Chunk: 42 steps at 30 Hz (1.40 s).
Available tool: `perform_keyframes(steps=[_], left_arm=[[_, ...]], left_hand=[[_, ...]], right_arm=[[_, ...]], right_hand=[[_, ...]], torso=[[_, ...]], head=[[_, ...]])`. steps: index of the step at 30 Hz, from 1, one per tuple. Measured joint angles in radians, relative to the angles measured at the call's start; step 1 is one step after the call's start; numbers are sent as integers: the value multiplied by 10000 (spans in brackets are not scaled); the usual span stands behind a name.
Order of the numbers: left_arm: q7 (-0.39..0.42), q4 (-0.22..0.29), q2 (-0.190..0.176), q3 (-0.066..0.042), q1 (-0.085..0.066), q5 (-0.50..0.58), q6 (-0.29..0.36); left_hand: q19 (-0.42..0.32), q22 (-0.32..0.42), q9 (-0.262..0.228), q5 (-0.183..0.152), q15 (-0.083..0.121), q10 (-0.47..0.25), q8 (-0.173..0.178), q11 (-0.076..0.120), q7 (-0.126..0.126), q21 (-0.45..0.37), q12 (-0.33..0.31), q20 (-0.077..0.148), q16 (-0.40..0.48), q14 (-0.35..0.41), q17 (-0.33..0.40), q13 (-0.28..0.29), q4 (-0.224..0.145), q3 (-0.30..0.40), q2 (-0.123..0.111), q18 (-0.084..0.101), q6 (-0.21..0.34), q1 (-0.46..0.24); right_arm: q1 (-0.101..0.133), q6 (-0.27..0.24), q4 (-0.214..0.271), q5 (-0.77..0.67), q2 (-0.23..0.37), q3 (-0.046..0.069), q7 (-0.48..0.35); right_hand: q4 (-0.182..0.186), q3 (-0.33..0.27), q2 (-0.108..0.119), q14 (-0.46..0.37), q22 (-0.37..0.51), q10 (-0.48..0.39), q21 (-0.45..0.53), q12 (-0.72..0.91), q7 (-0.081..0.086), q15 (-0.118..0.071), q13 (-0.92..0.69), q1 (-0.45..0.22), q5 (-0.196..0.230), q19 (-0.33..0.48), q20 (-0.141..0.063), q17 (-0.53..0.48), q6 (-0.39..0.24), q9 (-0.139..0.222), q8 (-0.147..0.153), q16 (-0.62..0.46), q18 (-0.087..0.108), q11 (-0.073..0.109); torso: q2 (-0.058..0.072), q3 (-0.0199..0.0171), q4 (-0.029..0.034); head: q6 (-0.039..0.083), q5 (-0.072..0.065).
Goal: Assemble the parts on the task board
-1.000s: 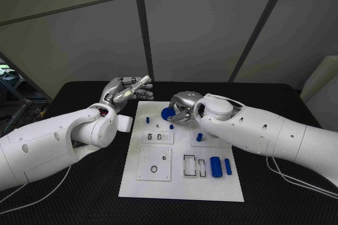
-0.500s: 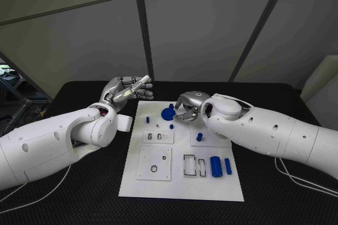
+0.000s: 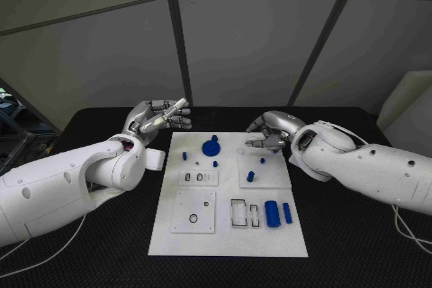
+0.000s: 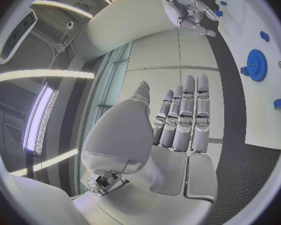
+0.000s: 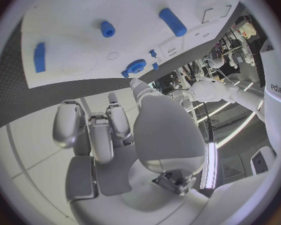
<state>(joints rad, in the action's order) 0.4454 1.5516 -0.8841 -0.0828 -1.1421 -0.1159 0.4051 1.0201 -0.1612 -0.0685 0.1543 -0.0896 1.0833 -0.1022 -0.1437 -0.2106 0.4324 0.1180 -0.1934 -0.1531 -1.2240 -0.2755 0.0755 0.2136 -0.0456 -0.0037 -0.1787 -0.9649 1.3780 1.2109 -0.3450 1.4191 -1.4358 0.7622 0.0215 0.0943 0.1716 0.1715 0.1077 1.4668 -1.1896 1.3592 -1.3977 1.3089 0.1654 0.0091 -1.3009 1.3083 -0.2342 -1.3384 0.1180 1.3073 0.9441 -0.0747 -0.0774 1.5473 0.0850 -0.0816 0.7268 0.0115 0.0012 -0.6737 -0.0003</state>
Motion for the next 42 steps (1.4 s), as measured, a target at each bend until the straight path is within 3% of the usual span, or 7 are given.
perform_keyframes(steps=[5, 11, 23, 42], left_arm=[[0, -22, 38, 0, 0, 0, -3], [0, -61, 85, 0, 0, 0, -5], [1, -106, 81, 0, 0, 0, -18], [1, -177, 74, 1, 7, 0, -55]], left_hand=[[0, 9, 0, 0, 0, 0, 0, 0, 0, 0, 0, 0, 0, 0, -9, 0, 0, 0, 0, 0, 0, 0], [0, 8, 0, 0, 0, 0, 0, 0, 0, 0, 0, 0, -1, 0, -9, 0, 0, 0, 0, 0, 0, 0], [0, 7, 0, 0, 0, 0, 0, 0, 0, 0, 0, 0, -1, 0, -9, 0, 0, 0, 0, 0, 0, 0], [0, 6, 0, 0, 0, 0, 0, 0, 0, 0, 0, 0, -2, 0, -15, 0, 0, 0, 0, 0, 0, 0]], right_arm=[[8, -55, -85, 1122, 574, 4, -679], [8, -16, -615, 1921, 783, 4, -1273], [-20, 316, -1378, 2307, 607, -1, -1710], [-243, 915, -1774, 1990, 530, -4, -1783]], right_hand=[[-263, -88, 91, 0, 233, -69, 120, -140, -48, 0, 129, 361, 0, 116, -44, 0, 58, 1, 0, -51, 1, 69], [-422, -97, 66, 0, 347, -143, 156, -275, -48, 0, 251, 592, -73, 180, -40, 8, 57, 15, 0, -91, 2, 66], [-572, -195, 129, 0, 486, -304, 239, -427, -20, -1, 381, 735, -119, 250, -38, 6, -134, 71, 116, -90, 0, 49], [-765, -167, 81, 0, 495, -302, 278, -427, -20, -1, 380, 977, -359, 283, -72, 4, -134, 70, 116, -90, 0, 49]], torso=[[-33, -13, -43], [-46, -27, -50], [-30, -24, -50], [-27, -17, -44]], head=[[47, -46], [27, -80], [-8, -125], [-86, -146]])
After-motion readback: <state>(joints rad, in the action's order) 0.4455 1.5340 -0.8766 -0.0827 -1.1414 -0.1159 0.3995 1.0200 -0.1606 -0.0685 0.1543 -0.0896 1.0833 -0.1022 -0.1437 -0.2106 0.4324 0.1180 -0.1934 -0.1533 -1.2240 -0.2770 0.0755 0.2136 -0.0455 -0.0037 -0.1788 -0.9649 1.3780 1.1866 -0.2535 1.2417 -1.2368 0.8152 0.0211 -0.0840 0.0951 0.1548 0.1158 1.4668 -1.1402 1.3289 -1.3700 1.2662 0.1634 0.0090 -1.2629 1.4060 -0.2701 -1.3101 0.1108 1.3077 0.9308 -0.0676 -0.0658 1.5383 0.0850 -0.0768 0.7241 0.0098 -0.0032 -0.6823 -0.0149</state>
